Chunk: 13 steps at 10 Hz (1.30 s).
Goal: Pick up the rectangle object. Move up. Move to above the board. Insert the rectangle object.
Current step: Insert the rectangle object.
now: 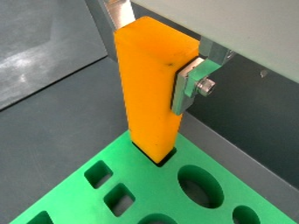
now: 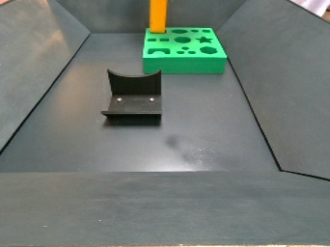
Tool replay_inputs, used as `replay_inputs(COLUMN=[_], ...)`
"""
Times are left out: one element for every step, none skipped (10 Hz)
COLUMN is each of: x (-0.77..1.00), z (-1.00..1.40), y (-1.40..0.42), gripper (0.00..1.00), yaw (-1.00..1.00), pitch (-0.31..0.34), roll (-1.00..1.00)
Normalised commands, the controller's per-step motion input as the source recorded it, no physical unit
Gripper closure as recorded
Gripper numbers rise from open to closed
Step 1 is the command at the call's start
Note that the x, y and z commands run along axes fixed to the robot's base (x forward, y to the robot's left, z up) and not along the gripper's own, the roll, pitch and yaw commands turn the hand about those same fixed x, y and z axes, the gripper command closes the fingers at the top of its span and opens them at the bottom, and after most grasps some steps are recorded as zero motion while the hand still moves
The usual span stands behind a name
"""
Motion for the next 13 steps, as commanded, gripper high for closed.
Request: replay_inputs(x=[-0.06, -0.06, -0.07, -0.07, -0.05, 0.0, 0.06, 0.11, 0.18, 0.2, 0.23, 0.27, 0.04], z=[-0.14, -0.16, -0.2, -0.27, -0.4, -0.56, -0.72, -0.67, -0.59, -0.58, -0.57, -0.31, 0.0], y=[0.0, 0.0, 0.0, -0.01, -0.03, -0.06, -0.09, -0.1, -0.09, -0.1, -0.11, -0.1, 0.0], gripper=[1.0, 1.0, 1.0, 1.0, 1.0, 1.0, 1.0, 1.0, 1.0, 1.0, 1.0, 1.0, 1.0], yaw=[0.0, 0.0, 0.0, 0.0, 0.0, 0.0, 0.0, 0.0, 0.0, 0.0, 0.0, 0.0, -0.12], pitch=[-0.026, -0.03, -0.043, -0.054, -0.074, -0.1, -0.19, -0.276, -0.307, -0.309, -0.314, -0.164, 0.0], roll=[0.05, 0.04, 0.03, 0.01, 0.03, 0.06, 0.09, 0.03, 0.03, 0.04, 0.04, 0.05, 0.0])
